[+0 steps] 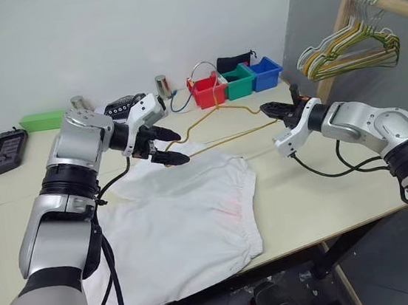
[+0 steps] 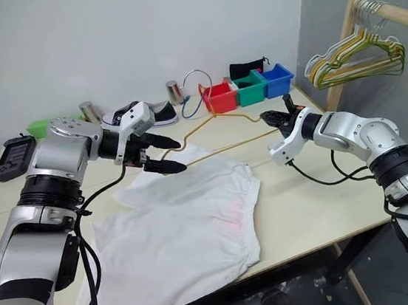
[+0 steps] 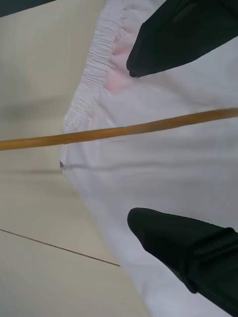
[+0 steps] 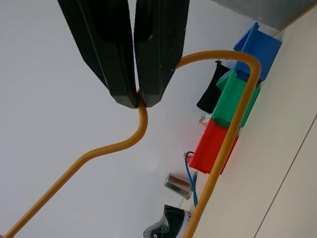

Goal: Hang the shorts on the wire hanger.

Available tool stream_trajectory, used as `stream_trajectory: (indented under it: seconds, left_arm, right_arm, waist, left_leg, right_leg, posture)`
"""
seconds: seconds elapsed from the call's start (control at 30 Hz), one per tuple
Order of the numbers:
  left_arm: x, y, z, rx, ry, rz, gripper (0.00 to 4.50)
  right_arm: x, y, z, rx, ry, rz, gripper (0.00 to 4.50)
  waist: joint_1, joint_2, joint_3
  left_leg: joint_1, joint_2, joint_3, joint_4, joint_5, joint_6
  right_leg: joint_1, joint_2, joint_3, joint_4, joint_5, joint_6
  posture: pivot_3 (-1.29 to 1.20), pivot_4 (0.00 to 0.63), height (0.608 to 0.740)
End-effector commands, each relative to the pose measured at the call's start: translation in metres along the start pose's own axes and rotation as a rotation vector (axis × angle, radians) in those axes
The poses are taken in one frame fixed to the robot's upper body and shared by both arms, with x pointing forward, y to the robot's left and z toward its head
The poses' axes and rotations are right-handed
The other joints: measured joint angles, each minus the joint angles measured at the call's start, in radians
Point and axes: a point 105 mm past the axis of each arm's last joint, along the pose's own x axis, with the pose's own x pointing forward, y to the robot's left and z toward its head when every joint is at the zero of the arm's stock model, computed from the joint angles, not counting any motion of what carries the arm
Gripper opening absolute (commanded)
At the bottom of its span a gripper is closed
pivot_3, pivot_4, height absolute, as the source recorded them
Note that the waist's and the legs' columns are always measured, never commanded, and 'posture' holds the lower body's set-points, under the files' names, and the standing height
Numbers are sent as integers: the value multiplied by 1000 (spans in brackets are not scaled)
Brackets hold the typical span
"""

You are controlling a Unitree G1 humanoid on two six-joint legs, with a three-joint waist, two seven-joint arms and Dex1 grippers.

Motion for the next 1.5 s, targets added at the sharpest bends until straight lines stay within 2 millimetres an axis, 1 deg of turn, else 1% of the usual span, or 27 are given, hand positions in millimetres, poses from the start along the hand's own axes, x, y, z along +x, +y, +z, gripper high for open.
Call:
stream_trajectory:
  seconds: [0.03, 0.1, 0.17, 0.2, 0.23, 0.33, 0.47, 0.5, 0.53, 0.7, 0.8, 0.87, 1.13, 1.23, 1.37, 1.43, 1.47, 1.5]
  left_arm:
    - [-1, -2, 8, 28, -1, -3, 4463]
    - [0, -3, 9, 26, -6, -10, 4463]
    - [1, -4, 9, 27, -3, -17, 4104]
    - [1, -5, 9, 29, 0, -25, 4082]
    - [1, -6, 8, 33, 2, -31, 3749]
    - [1, -8, 9, 34, -1, -40, 3178]
    - [1, -8, 10, 35, -2, -39, 2309]
    - [1, -8, 10, 35, -1, -40, 2172]
    - [1, -8, 10, 35, 0, -40, 1898]
    - [1, -9, 9, 37, 4, -41, 955]
    - [2, -9, 9, 39, 6, -43, 317]
    - [2, -10, 8, 40, 7, -42, 33]
    - [2, -8, 7, 40, 10, -31, 33]
    - [2, -2, 6, 47, 20, 9, 33]
    - [2, -1, 5, 51, 21, 17, 33]
    - [2, 0, 5, 55, 21, 21, 0]
    - [2, 0, 5, 56, 21, 23, 0]
    - [2, 0, 5, 58, 20, 24, 0]
  right_arm:
    - [0, -29, -8, -30, 21, -97, 0]
    - [0, -29, -8, -30, 21, -96, 0]
    - [0, -29, -7, -28, 22, -97, 0]
    - [0, -29, -7, -28, 22, -97, 0]
    - [0, -29, -7, -27, 22, -99, 0]
    - [-1, -29, -7, -23, 23, -100, 0]
    - [-1, -27, -7, -19, 25, -95, 0]
    - [-1, -26, -7, -18, 25, -94, 0]
    - [-1, -26, -7, -17, 26, -93, 0]
    - [-1, -25, -7, -19, 27, -87, 0]
    - [-1, -24, -8, -19, 29, -84, 0]
    - [-1, -25, -8, -19, 29, -86, 0]
    - [0, -26, -8, -16, 28, -90, 0]
    - [0, -25, -9, -9, 31, -88, 0]
    - [0, -24, -8, 17, 25, -86, 0]
    - [0, -25, -7, 36, 18, -88, 510]
    - [0, -25, -7, 42, 17, -90, 655]
    - [0, -25, -7, 46, 16, -90, 902]
  waist:
    - [0, 0, 0]
    - [0, 0, 0]
    - [0, 0, 0]
    - [0, 0, 0]
    - [0, 0, 0]
    - [-1, 0, 0]
    - [-1, 0, 0]
    - [-1, 0, 0]
    - [-1, 0, 0]
    - [-1, 0, 0]
    - [-1, 0, 0]
    - [-1, 0, 0]
    - [-1, 0, 0]
    - [-1, 0, 0]
    - [-1, 0, 0]
    - [-1, 0, 0]
    - [-1, 0, 0]
    - [-1, 0, 0]
  left_leg:
    - [0, 0, 0, 0, 0, 0]
    - [0, 0, 0, 0, 0, 0]
    - [0, 0, 0, 0, 0, 0]
    - [0, 0, 0, 0, 0, 0]
    - [0, 0, 0, 0, 0, 0]
    - [0, 0, 0, 0, 0, 0]
    - [0, 0, 0, 0, 0, 0]
    - [0, 0, 0, 0, 0, 0]
    - [0, 0, 0, 0, 0, 0]
    - [0, 0, 0, 0, 0, 0]
    - [0, 0, 0, 0, 0, 0]
    - [0, 0, 0, 0, 0, 0]
    - [0, 0, 0, 0, 0, 0]
    - [0, 0, 0, 0, 0, 0]
    - [0, 0, 0, 0, 0, 0]
    - [0, 0, 0, 0, 0, 0]
    - [0, 0, 0, 0, 0, 0]
    - [0, 0, 0, 0, 0, 0]
  right_leg:
    - [0, 0, 0, 0, 0, 0]
    - [0, 0, 0, 0, 0, 0]
    - [0, 0, 0, 0, 0, 0]
    - [0, 0, 0, 0, 0, 0]
    - [0, 0, 0, 0, 0, 0]
    - [0, 0, 0, 0, 0, 0]
    - [0, 0, 0, 0, 0, 0]
    - [0, 0, 0, 0, 0, 0]
    - [0, 0, 0, 0, 0, 0]
    - [0, 0, 0, 0, 0, 0]
    - [0, 0, 0, 0, 0, 0]
    - [0, 0, 0, 0, 0, 0]
    - [0, 0, 0, 0, 0, 0]
    - [0, 0, 0, 0, 0, 0]
    - [0, 0, 0, 0, 0, 0]
    - [0, 0, 0, 0, 0, 0]
    - [0, 0, 0, 0, 0, 0]
    - [0, 0, 0, 0, 0, 0]
  posture:
    - [-339, 15, 740]
    - [-340, 17, 740]
    - [-342, 17, 740]
    - [-342, 17, 740]
    - [-343, 17, 740]
    - [-344, 16, 740]
    - [-344, 14, 740]
    - [-344, 15, 740]
    - [-344, 15, 740]
    - [-342, 11, 740]
    - [-341, 11, 740]
    - [-341, 12, 740]
    - [-340, 15, 740]
    - [-340, 15, 740]
    - [-341, 16, 740]
    - [-341, 16, 740]
    - [-342, 16, 740]
    - [-342, 16, 740]
